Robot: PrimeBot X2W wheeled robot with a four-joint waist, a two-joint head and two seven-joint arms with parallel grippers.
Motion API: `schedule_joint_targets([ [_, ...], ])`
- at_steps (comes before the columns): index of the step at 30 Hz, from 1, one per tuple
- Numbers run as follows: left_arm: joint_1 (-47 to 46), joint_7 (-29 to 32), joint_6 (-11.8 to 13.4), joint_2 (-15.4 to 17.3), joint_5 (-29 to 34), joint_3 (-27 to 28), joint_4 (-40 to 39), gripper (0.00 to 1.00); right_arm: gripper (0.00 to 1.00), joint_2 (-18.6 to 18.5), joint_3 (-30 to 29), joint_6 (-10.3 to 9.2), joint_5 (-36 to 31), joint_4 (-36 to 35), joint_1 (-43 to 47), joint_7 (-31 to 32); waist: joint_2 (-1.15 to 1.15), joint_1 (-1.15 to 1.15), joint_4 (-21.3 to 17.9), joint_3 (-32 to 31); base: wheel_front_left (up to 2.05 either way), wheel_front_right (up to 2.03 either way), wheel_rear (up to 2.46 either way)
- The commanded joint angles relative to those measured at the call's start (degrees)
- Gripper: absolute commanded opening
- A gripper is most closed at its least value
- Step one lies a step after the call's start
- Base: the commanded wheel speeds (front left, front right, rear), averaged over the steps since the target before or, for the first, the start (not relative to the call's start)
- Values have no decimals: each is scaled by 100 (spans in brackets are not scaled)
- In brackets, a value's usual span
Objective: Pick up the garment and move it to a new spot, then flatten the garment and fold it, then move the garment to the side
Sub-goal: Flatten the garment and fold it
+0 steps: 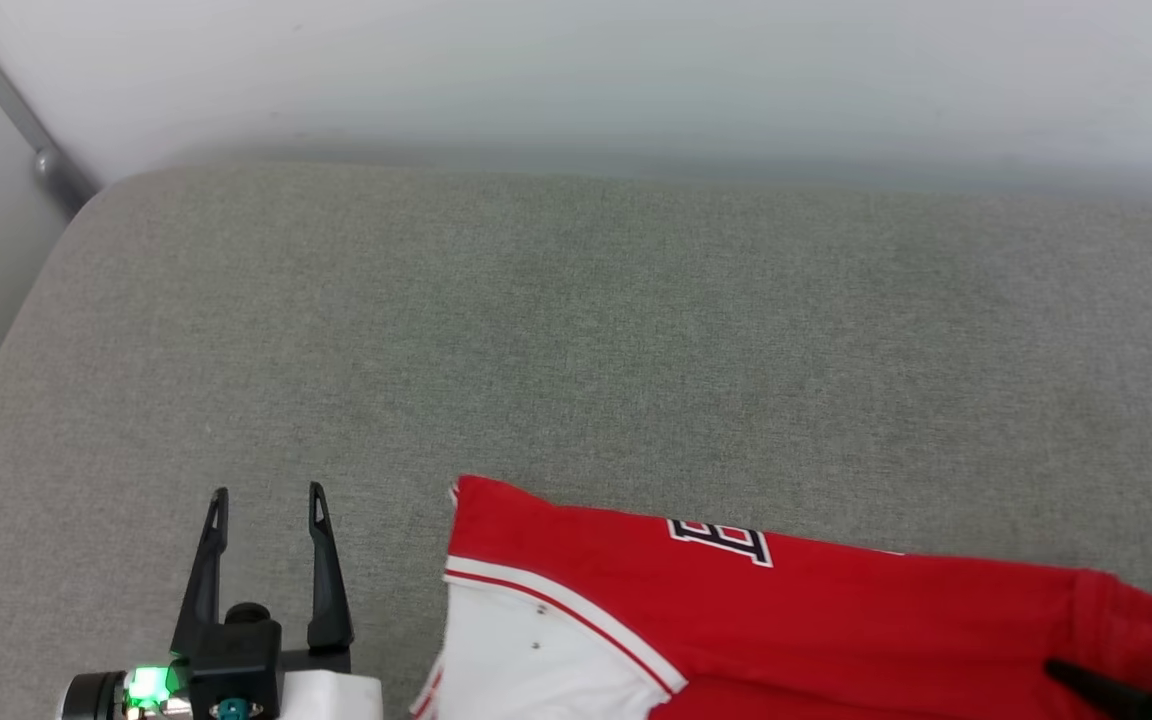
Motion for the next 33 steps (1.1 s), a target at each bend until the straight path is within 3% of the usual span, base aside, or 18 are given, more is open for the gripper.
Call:
schedule_joint_targets([
  [1, 104, -28, -75, -53, 77, 43, -6, 100, 0, -148, -81, -5, 23, 72, -87, -47, 0, 0, -33, -54, 0, 0, 0],
  [12, 457, -28, -380, -233, 327, 215, 46, 100, 0, -914, -630, -5, -295, 874, -4, 15, 0, 0, -64, -243, 0, 0, 0],
  [17, 544, -27, -483, -244, 416, 236, 106, 100, 0, -1050, -774, -5, -418, 963, -5, 182, 0, 0, -99, -307, 0, 0, 0],
  [22, 552, -28, -533, -274, 458, 221, 125, 100, 0, -1017, -728, -5, -481, 339, 166, 327, 0, 0, -122, -336, 0, 0, 0],
  [33, 455, -28, -598, -334, 489, 224, 144, 100, 0, -476, -155, -4, -603, -2136, 125, 707, 0, 0, -102, -248, 0, 0, 0],
])
